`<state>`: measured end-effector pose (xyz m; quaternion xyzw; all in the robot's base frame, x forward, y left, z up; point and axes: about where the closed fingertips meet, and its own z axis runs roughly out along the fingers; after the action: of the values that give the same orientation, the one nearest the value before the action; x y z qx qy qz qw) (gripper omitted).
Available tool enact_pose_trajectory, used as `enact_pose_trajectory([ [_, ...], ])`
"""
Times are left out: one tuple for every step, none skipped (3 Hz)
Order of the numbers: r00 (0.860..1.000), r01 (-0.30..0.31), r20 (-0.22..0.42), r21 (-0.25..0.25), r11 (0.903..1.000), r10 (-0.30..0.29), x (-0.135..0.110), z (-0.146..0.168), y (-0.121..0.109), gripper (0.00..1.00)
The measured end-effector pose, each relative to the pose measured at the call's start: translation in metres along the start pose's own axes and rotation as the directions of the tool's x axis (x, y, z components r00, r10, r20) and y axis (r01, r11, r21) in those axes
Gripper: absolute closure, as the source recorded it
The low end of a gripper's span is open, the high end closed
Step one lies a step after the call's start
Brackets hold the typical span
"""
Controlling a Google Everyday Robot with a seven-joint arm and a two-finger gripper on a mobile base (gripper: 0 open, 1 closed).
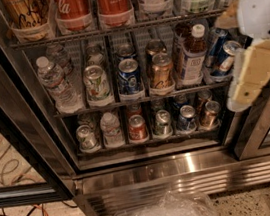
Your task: Pick orange can from top shelf of fridge
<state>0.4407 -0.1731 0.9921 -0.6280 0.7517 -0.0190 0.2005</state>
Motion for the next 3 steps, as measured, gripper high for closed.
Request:
enact_pose_trajectory([
  [0.988, 0.075, 0.136, 0.019, 0.9970, -0.076, -0.052, -0.005, 0.007, 0.00],
  [0.952, 0.167, 0.266, -0.034, 0.9854, -0.152, -0.095, -0.007, 0.016, 0.00],
  [0.952, 0.167, 0.266, -0.033, 0.9854, -0.152, -0.095, -0.007, 0.016, 0.00],
])
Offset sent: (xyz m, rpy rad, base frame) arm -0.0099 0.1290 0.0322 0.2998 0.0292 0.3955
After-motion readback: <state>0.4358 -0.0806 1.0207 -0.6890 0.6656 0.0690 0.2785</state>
